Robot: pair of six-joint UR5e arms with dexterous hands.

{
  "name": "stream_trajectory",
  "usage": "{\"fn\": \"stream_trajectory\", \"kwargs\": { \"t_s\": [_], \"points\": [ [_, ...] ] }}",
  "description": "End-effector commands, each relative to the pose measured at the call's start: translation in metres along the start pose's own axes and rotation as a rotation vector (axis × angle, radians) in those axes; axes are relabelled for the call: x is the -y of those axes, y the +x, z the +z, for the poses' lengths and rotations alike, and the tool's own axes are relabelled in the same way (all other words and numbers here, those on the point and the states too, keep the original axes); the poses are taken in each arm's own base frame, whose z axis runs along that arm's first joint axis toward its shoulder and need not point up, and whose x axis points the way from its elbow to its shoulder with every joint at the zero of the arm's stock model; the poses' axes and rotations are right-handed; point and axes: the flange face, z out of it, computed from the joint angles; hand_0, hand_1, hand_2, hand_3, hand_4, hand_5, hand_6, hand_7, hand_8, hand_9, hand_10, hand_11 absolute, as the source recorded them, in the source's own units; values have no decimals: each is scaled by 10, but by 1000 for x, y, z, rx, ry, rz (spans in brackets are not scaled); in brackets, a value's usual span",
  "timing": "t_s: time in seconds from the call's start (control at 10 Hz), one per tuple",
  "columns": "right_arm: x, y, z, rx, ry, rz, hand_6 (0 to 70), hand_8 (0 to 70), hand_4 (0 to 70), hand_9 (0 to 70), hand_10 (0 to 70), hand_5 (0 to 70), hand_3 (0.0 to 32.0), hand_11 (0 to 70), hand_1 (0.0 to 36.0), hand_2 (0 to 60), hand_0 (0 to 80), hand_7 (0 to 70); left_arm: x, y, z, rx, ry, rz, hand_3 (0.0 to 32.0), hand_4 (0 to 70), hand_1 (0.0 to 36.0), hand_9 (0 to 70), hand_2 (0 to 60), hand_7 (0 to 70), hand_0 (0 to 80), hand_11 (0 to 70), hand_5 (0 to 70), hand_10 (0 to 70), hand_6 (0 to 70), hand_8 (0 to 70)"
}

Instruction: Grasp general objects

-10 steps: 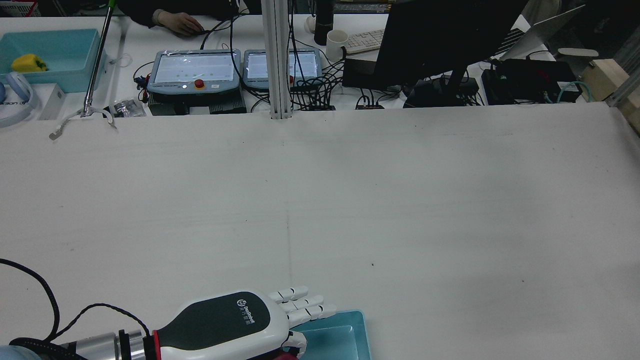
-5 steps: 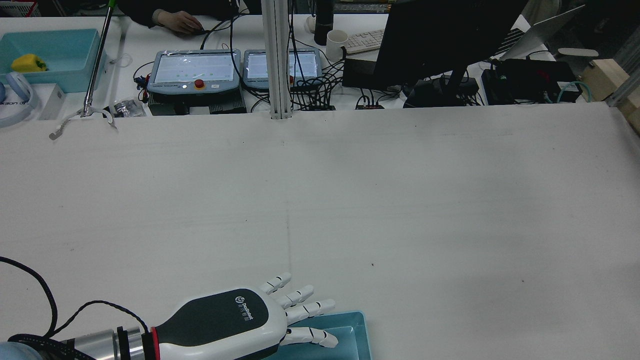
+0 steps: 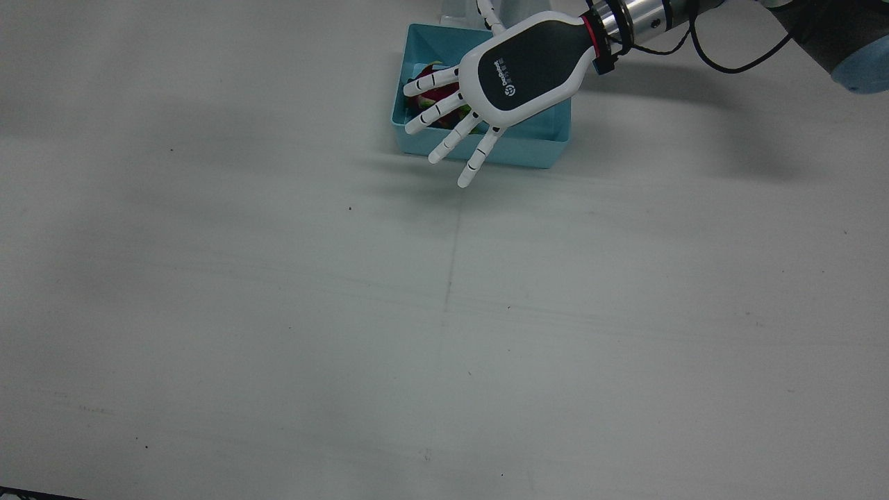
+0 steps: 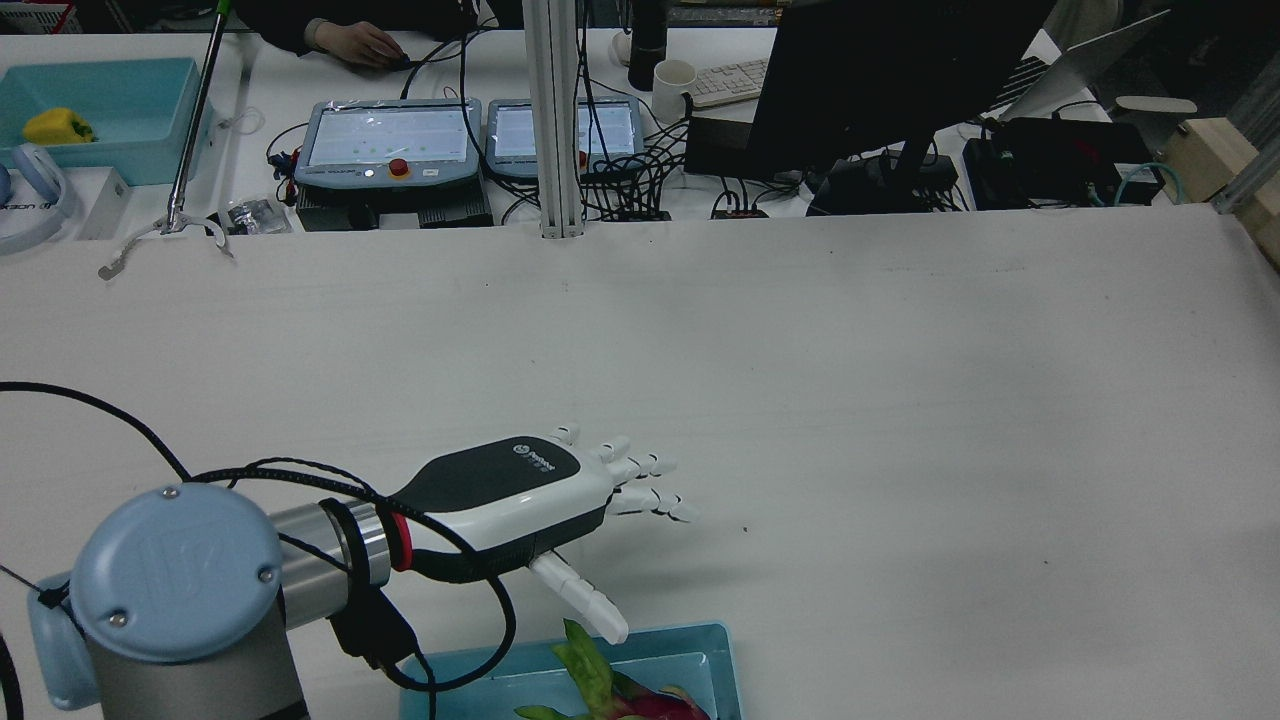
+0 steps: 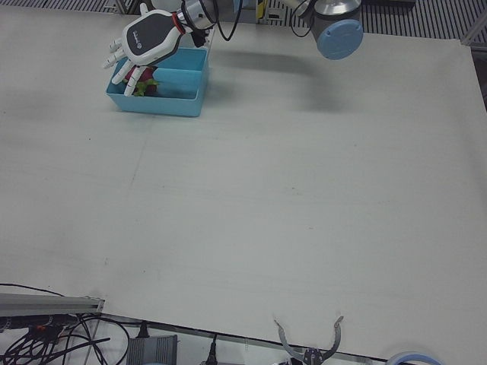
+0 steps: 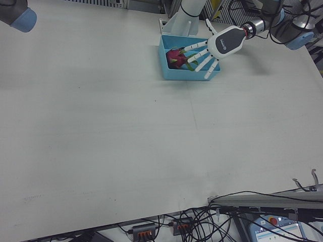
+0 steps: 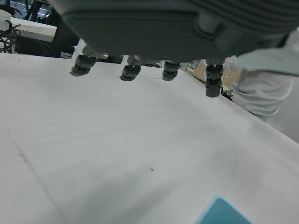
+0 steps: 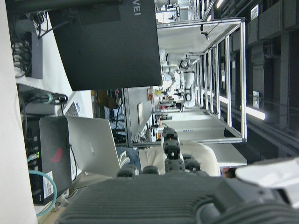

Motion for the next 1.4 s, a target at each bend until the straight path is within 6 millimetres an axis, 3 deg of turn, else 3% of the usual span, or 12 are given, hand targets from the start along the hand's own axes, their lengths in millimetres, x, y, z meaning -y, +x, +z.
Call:
{"fn": "stream_trajectory", "kwargs": {
  "t_s": [0.0,0.1,0.2,0.3,0.4,0.6,0.7,0.8,0.9,1.1,1.2,1.3],
  "points": [
    [0,0,0,-1,-1,-1,0,0,0,0,0,0,0,0,0,0,0,0,66,16,35,-18,109,-56,248,4,0,32,0,120,10,68,223,55,22,137],
    [0,0,0,-1,1,0,0,0,0,0,0,0,0,0,0,0,0,0,98,22,30,-62,157,-92,226,18,0,39,0,122,25,71,219,57,30,141],
    [0,0,0,-1,-1,0,0,0,0,0,0,0,0,0,0,0,0,0,146,17,26,-102,226,-143,196,36,0,41,0,129,32,69,222,55,41,142],
    [0,0,0,0,-1,0,0,0,0,0,0,0,0,0,0,0,0,0,193,4,22,-147,283,-206,192,52,0,43,0,134,37,72,223,57,49,142],
    [0,0,0,0,1,0,0,0,0,0,0,0,0,0,0,0,0,0,244,-35,4,-182,345,-279,196,60,0,46,0,138,40,76,224,60,53,145],
    [0,0,0,-1,-1,-1,0,0,0,0,0,0,0,0,0,0,0,0,319,-154,-48,-276,429,-503,204,67,0,46,0,138,59,82,231,65,52,145],
    [0,0,0,-1,1,0,0,0,0,0,0,0,0,0,0,0,0,0,358,-192,-81,-309,496,-573,206,73,0,47,0,141,77,82,236,65,55,146],
    [0,0,0,-1,1,0,0,0,0,0,0,0,0,0,0,0,0,0,383,-243,-122,-325,543,-645,214,93,0,49,0,150,127,88,251,68,66,149],
    [0,0,0,0,1,0,0,0,0,0,0,0,0,0,0,0,0,0,406,-294,-178,-402,613,-708,202,101,0,52,0,165,182,83,271,64,77,151],
    [1,1,0,-2,3,0,0,0,0,0,0,0,0,0,0,0,0,0,403,-385,-255,-525,776,-891,182,95,0,52,0,168,248,78,289,59,73,151],
    [1,0,0,-1,2,0,0,0,0,0,0,0,0,0,0,0,0,0,402,-391,-264,-538,794,-942,152,108,0,58,0,177,280,82,312,62,84,156],
    [1,1,0,-1,2,0,0,0,0,0,0,0,0,0,0,0,0,0,403,-393,-269,-533,809,-957,72,133,0,75,0,194,337,96,352,71,108,171]
  ]
}}
